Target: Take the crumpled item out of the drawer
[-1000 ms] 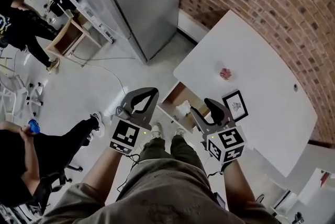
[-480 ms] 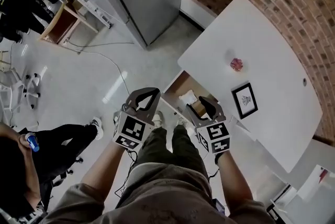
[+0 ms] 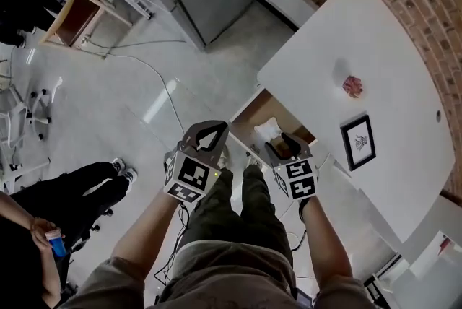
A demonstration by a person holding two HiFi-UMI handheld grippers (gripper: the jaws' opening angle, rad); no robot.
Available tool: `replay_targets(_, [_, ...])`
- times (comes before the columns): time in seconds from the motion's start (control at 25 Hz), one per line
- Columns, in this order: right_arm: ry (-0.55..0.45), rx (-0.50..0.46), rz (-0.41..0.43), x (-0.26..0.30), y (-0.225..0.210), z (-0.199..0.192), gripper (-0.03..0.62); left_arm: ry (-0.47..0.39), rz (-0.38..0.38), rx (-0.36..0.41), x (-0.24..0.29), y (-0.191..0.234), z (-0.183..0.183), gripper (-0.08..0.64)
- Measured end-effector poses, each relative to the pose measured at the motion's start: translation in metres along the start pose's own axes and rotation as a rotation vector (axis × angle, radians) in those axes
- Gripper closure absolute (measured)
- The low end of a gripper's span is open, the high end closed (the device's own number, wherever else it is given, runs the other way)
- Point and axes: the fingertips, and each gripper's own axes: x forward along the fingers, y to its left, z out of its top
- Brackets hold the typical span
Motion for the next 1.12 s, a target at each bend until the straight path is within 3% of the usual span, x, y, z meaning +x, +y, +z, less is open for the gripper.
replay_targets(0.64, [0.247,0.009,-0.017,0.15,-0.039,-0.104,0.371,0.095,-0.026,-0.123,0.091,0.023,-0.129,0.558])
replay_targets(0.8, [0.31,0.009,-0.017,0.178,-0.05,-0.126,0.376,0.097,-0.051,-0.197,0.106,0.027,-0.15,0.558])
replay_targets(1.12, [0.379,-0.018,-0.014,0.208,-0.049,-0.154,0.379,0.099,-0.059,-0.258,0.124,0.036,-0.173,0.558])
